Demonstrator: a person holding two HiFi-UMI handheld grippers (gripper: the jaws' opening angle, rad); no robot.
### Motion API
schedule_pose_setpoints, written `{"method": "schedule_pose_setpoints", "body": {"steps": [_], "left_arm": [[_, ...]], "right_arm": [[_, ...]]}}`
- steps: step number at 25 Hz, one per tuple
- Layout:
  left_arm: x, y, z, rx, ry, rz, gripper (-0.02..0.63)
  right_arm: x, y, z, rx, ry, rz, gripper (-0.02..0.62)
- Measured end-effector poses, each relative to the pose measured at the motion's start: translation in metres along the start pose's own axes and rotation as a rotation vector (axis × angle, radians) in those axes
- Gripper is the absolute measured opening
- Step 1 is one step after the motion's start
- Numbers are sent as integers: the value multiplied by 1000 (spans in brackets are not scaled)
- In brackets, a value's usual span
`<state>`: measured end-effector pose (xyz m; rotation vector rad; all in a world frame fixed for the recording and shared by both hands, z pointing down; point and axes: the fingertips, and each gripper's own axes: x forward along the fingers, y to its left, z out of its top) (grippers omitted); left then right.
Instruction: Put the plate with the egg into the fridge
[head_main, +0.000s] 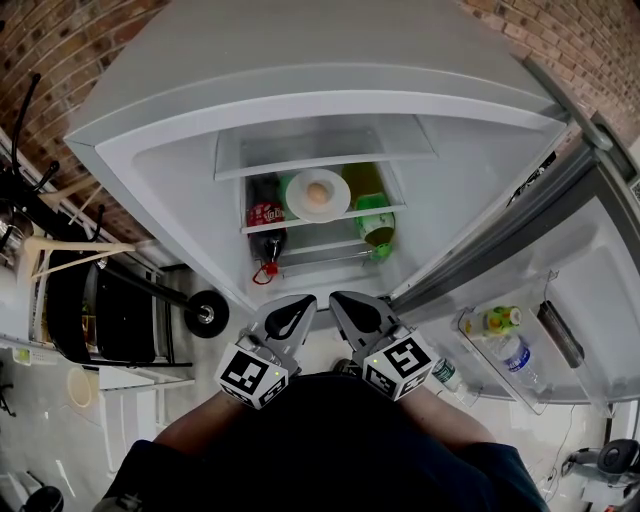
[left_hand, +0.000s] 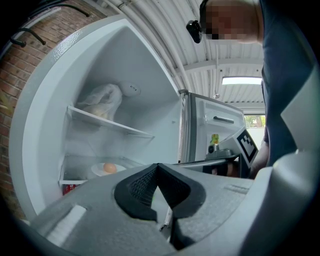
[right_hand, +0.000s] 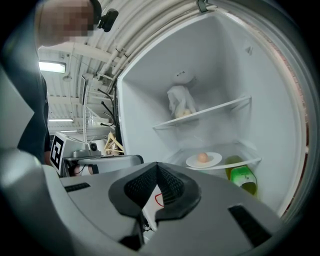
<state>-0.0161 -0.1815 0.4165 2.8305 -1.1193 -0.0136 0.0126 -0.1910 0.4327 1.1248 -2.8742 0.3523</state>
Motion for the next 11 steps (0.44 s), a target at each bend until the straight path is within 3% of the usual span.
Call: {"method": "schedule_pose_setpoints", "body": {"steps": [11], "left_arm": [[-2,-3,1,-1,-3,6,5]], "right_arm": [[0,2,2,-26,-4,5,9]]}}
